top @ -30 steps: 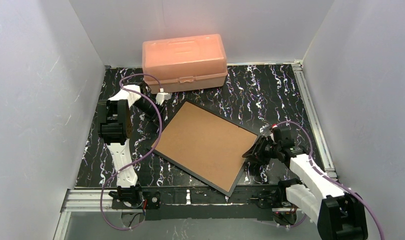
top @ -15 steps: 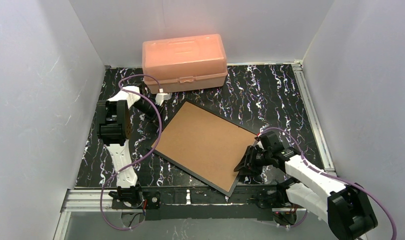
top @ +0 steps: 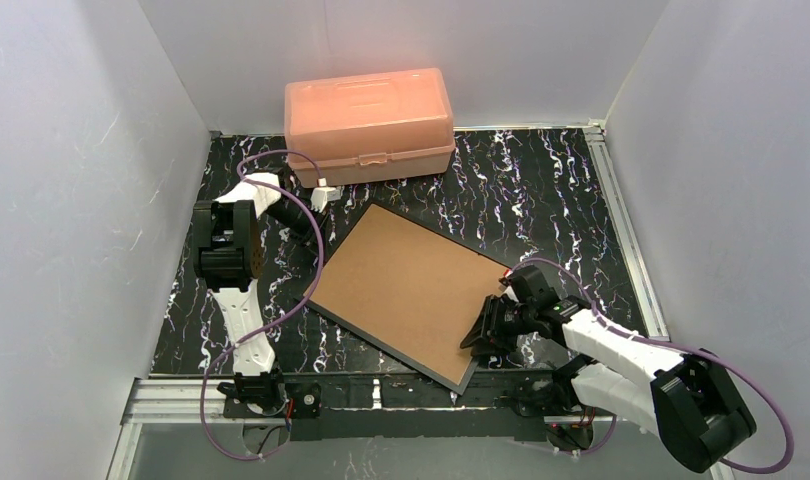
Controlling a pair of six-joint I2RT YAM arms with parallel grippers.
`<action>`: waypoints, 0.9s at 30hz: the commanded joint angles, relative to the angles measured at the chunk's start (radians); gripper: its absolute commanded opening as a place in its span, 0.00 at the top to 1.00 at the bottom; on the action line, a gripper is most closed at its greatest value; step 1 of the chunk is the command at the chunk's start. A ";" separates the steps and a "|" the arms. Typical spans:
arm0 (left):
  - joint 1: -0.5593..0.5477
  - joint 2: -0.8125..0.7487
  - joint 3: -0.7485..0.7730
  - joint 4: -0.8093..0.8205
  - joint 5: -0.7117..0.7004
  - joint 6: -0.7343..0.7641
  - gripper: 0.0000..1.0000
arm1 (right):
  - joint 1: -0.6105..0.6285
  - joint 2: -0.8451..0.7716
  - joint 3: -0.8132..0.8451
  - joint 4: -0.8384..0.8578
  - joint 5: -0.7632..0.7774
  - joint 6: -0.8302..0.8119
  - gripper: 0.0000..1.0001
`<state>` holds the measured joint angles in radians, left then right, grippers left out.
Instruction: Put the photo into the frame
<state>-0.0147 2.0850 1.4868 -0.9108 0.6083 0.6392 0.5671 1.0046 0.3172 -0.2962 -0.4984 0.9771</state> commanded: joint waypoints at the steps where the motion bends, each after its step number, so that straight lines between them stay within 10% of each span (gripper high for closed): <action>1: -0.006 0.002 -0.049 -0.009 -0.052 0.035 0.92 | 0.011 -0.001 0.002 -0.043 0.029 -0.004 0.54; 27: -0.007 0.011 -0.065 0.003 -0.082 0.036 0.97 | 0.011 -0.152 -0.006 -0.171 0.037 0.027 0.54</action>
<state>-0.0139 2.0796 1.4685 -0.9134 0.6209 0.6384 0.5720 0.8440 0.3214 -0.4763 -0.4450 0.9909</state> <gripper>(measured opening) 0.141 0.457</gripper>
